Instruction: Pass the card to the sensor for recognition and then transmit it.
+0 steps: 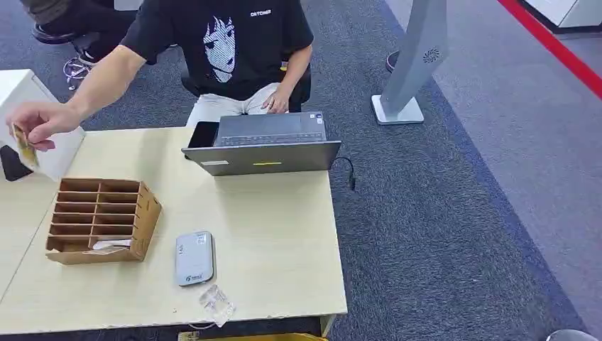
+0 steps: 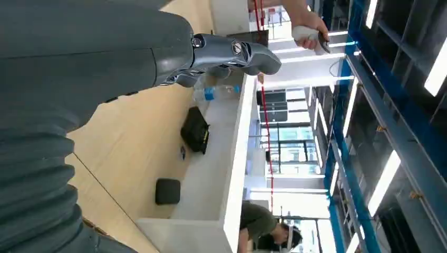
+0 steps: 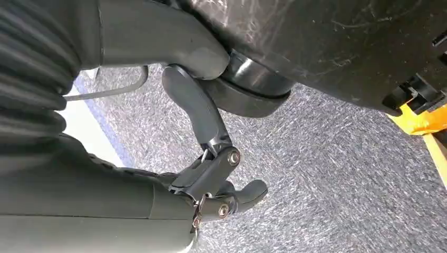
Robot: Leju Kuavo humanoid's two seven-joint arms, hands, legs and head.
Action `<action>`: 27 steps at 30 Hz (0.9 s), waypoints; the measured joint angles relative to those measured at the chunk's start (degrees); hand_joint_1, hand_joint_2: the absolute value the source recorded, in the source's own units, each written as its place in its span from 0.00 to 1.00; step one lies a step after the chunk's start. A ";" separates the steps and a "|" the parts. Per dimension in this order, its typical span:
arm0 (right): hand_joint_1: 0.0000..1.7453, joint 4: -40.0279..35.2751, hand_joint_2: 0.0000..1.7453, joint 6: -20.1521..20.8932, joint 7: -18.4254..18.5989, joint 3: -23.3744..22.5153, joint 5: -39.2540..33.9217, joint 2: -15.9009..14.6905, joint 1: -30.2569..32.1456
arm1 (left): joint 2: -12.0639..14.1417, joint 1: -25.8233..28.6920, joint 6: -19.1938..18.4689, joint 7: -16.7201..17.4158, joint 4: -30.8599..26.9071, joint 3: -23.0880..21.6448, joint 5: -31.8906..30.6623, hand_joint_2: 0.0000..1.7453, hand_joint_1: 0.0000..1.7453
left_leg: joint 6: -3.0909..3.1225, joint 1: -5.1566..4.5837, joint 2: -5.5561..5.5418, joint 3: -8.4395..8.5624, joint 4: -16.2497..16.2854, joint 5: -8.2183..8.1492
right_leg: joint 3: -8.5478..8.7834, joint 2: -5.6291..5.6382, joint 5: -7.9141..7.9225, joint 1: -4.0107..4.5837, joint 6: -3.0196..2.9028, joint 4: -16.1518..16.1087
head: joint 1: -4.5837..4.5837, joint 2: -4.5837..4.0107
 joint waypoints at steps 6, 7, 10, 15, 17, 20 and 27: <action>0.00 1.64 1.00 1.27 -1.53 -0.31 -0.63 0.61 -0.75 | 8.12 -9.07 -0.90 7.56 6.74 -3.15 -2.29 1.00 0.00 | -0.19 0.07 -0.01 -0.01 0.00 0.13 | 0.02 0.01 0.16 0.00 -0.22 0.02 | -0.02 0.00; 0.00 1.86 1.00 1.44 -1.77 -0.33 -0.72 0.68 -0.85 | 9.03 -10.13 -0.98 8.06 7.63 -3.60 -2.73 1.00 0.00 | -0.19 0.07 0.02 0.02 0.00 0.13 | 0.00 0.04 0.17 0.00 -0.23 0.02 | -0.07 0.02; 0.00 2.90 1.00 2.34 -2.97 -0.59 -0.94 0.96 -1.28 | 12.03 -14.62 -1.03 9.80 12.57 -5.03 -4.69 1.00 0.00 | -0.14 0.07 -0.01 0.00 0.01 0.19 | 0.01 0.03 0.18 0.01 -0.23 0.02 | -0.06 0.02; 0.00 4.68 1.00 3.02 -4.41 -1.40 -0.96 1.73 -1.69 | 14.79 -20.84 -0.96 10.86 19.94 -7.34 -6.38 1.00 0.00 | -0.18 0.07 0.02 0.00 0.01 0.21 | -0.03 0.04 0.26 0.01 -0.33 0.03 | -0.07 0.00; 0.00 5.40 1.00 3.17 -4.89 -1.84 -0.90 2.08 -1.79 | 15.01 -23.25 -1.01 11.34 23.00 -8.46 -6.34 1.00 0.00 | -0.18 0.07 0.00 -0.02 0.02 0.22 | -0.03 0.02 0.27 0.01 -0.32 0.03 | -0.07 0.00; 0.00 6.32 1.00 3.28 -5.40 -2.34 -0.90 2.47 -1.87 | 15.01 -25.75 -1.01 11.64 26.41 -10.16 -6.31 1.00 0.00 | -0.18 0.07 0.02 -0.05 0.02 0.21 | -0.03 0.04 0.28 0.01 -0.30 0.04 | -0.09 0.00; 0.00 7.10 1.00 3.10 -5.68 -3.80 -0.98 2.82 -1.53 | 14.77 -27.86 -1.88 11.77 30.08 -13.22 -5.09 1.00 0.00 | -0.18 0.06 0.07 -0.08 0.04 0.21 | -0.12 0.09 0.29 0.01 -0.30 0.03 | -0.07 0.00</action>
